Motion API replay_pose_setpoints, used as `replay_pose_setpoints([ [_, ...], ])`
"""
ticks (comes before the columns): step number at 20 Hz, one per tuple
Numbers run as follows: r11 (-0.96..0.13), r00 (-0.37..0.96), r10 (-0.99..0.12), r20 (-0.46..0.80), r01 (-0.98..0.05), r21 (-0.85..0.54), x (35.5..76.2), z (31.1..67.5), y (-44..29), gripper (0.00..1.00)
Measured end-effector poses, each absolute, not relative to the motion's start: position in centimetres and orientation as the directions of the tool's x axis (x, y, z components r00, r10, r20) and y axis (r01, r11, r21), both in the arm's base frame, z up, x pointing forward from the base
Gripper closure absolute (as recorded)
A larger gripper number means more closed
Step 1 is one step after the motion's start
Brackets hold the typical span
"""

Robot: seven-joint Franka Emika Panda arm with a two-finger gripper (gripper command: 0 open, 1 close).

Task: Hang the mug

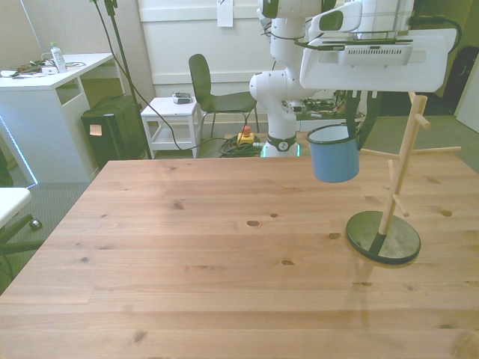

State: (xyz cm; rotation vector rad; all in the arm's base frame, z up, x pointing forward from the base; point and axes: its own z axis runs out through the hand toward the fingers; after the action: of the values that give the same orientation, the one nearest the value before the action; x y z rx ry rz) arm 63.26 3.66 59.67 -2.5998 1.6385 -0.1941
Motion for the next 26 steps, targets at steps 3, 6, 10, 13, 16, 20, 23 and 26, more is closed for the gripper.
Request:
replay_pose_setpoints([
  [3,-0.430,0.423,-0.903,0.077,-0.895,-0.119,63.4,59.1,4.1,1.00],
  [6,-0.428,0.421,-0.904,0.076,-0.897,-0.114,63.6,58.2,4.5,1.00],
  [10,-0.429,0.422,-0.903,0.079,-0.896,-0.119,63.8,58.1,4.9,1.00],
  [13,-0.431,0.424,-0.902,0.079,-0.894,-0.122,63.8,58.0,5.8,1.00],
  [16,-0.433,0.425,-0.901,0.085,-0.893,-0.121,63.8,57.9,6.9,1.00],
  [20,-0.437,0.429,-0.899,0.090,-0.891,-0.124,63.8,58.0,7.8,1.00],
  [23,-0.440,0.432,-0.897,0.090,-0.889,-0.127,64.0,57.9,8.4,1.00],
  [26,-0.441,0.432,-0.897,0.092,-0.888,-0.131,64.6,57.4,8.9,1.00],
])
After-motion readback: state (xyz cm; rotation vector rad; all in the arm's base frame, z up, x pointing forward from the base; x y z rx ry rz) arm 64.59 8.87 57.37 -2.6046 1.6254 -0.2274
